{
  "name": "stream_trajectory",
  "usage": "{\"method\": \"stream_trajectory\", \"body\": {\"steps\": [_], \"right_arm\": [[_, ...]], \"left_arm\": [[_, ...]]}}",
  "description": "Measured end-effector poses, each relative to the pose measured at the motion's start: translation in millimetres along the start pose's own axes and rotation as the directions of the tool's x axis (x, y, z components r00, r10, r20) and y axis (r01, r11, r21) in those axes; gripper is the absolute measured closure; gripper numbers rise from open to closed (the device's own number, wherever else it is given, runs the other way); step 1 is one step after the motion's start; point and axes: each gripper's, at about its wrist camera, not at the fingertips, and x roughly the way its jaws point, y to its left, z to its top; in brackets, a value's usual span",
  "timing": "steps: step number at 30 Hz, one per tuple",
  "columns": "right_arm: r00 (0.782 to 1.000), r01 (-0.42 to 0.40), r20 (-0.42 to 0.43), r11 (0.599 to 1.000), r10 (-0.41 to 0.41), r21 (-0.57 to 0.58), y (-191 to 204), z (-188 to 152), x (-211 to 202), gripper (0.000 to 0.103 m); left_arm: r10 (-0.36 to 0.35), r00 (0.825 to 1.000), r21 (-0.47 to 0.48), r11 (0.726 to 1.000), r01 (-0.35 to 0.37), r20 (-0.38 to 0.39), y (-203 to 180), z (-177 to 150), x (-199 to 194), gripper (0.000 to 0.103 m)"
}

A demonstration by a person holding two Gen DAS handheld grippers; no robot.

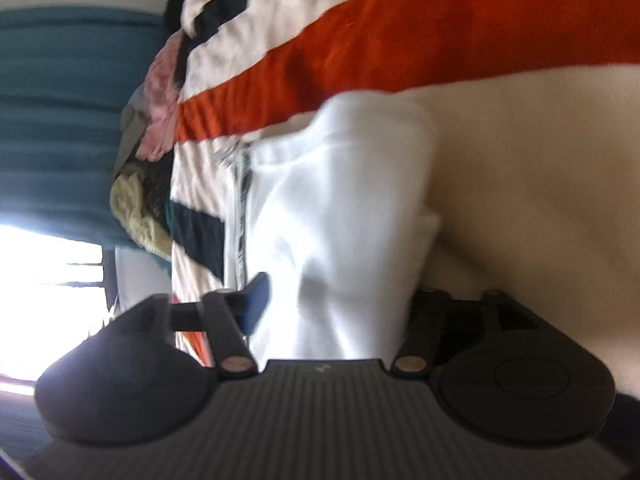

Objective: Fold clothes

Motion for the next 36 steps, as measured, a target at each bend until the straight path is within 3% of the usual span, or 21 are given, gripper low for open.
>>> {"method": "stream_trajectory", "body": {"steps": [1,4,8,14,19,21,23,26,29,36], "right_arm": [[1.0,-0.005,-0.005,1.0,0.005,-0.022,3.1,-0.5,1.7,0.022],[1.0,-0.014,-0.009,0.998,0.013,-0.058,9.2,-1.7,6.5,0.021],[0.998,-0.061,0.018,0.998,0.061,-0.014,4.5,-1.2,3.7,0.02],[0.973,-0.21,0.108,0.976,0.203,0.054,5.8,2.6,-2.5,0.02],[0.962,-0.246,0.124,0.969,0.243,0.004,15.4,2.8,-4.2,0.02],[0.964,-0.234,0.128,0.972,0.234,-0.014,18.2,2.5,-3.7,0.02],[0.973,-0.19,0.131,0.981,0.192,-0.027,19.4,1.5,-1.3,0.02],[0.981,-0.144,0.128,0.989,0.146,-0.021,15.9,2.3,5.4,0.02],[0.988,-0.104,0.105,0.993,0.109,-0.049,15.8,3.3,11.5,0.023],[0.997,-0.036,0.069,0.992,0.045,-0.118,17.5,5.8,22.5,0.02]], "left_arm": [[0.007,1.0,0.054,0.999,-0.008,0.02,-5.5,-5.4,-8.3,0.034],[0.004,0.998,0.242,0.97,-0.02,0.067,-26.4,-25.9,-25.1,0.025],[-0.003,0.998,0.482,0.876,-0.029,0.065,-57.7,-58.8,-22.0,0.023],[-0.011,1.0,0.663,0.749,0.01,-0.003,-90.8,-111.4,9.2,0.023],[-0.021,1.0,0.843,0.538,0.017,-0.007,-129.2,-185.0,33.0,0.02],[-0.026,0.999,0.88,0.473,0.038,-0.029,-127.9,-209.9,39.9,0.02],[0.033,0.998,0.911,0.412,0.034,-0.052,-128.3,-235.1,60.6,0.02],[0.092,0.995,0.938,0.347,-0.007,-0.027,-126.2,-248.7,100.2,0.018],[0.096,0.995,0.952,0.306,-0.021,-0.009,-123.5,-254.2,110.5,0.015],[0.117,0.993,0.958,0.285,-0.03,-0.004,-122.9,-255.2,121.8,0.014]]}}
